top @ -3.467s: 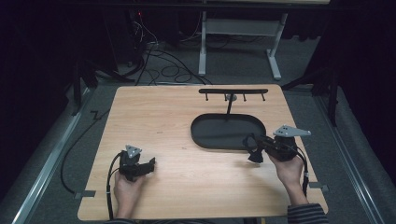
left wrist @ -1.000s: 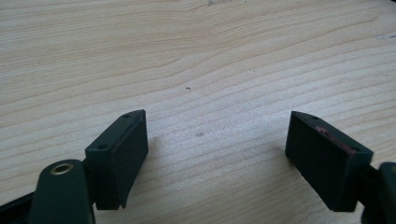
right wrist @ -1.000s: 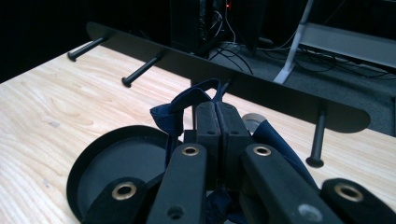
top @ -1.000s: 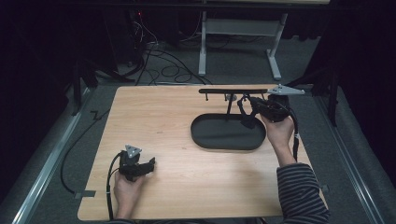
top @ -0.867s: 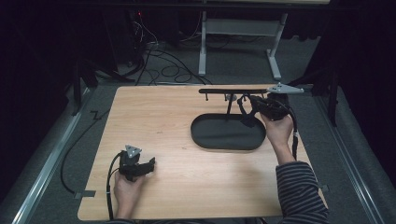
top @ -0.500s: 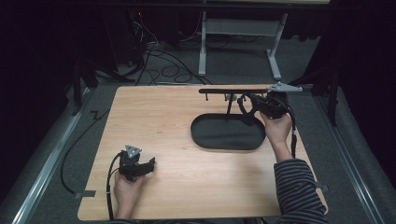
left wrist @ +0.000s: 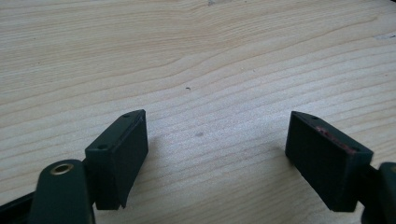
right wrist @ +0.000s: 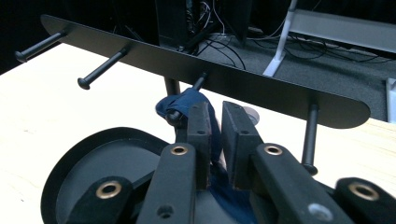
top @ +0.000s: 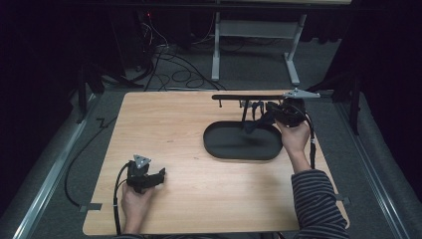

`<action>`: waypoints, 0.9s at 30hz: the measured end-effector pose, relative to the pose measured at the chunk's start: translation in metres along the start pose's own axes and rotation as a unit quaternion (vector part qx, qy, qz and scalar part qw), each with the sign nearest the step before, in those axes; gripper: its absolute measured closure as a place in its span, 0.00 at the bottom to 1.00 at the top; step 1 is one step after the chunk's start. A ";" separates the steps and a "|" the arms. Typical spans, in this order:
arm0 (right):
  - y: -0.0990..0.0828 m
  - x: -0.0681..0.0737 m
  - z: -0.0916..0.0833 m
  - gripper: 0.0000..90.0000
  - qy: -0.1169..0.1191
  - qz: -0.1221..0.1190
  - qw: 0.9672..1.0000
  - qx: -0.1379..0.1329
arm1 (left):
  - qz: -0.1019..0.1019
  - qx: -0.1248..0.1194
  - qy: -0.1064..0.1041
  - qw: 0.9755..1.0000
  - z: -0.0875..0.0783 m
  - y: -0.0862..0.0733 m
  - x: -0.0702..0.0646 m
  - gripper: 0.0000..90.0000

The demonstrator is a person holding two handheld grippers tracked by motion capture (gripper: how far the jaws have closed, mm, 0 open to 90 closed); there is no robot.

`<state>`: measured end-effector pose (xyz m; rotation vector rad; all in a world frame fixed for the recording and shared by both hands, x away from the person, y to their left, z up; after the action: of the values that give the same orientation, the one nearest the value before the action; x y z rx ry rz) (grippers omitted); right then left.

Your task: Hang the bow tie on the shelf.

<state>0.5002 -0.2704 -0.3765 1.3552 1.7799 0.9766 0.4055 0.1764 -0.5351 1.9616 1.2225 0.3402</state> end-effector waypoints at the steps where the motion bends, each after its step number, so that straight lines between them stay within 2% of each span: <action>1: 0.000 0.000 0.000 0.92 0.000 0.001 1.000 0.001 | 0.000 0.000 0.000 1.000 0.000 0.000 0.000 0.24; 6: 0.000 0.001 -0.002 0.89 0.005 -0.001 1.000 0.000 | 0.000 0.000 0.000 1.000 0.000 0.000 0.000 0.24; 18: -0.001 -0.001 -0.018 0.77 0.020 0.002 1.000 -0.001 | 0.000 0.000 0.000 1.000 0.000 0.000 0.000 0.24; 27: -0.009 -0.010 -0.027 0.68 0.027 0.024 0.999 0.008 | 0.000 -0.001 0.000 1.000 0.000 0.000 0.000 0.24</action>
<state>0.4753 -0.2853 -0.3707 1.3989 1.8059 1.0371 0.4056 0.1762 -0.5351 1.9597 1.2233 0.3412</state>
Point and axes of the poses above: each handheld gripper's, and its own axes: z roughly forward along the jaws, y roughly out of its top, x roughly to its left, the point moved 4 cm from there along z, roughly forward along the jaws, and after that the axes turned 13 degrees about -y, right-handed, at the moved point
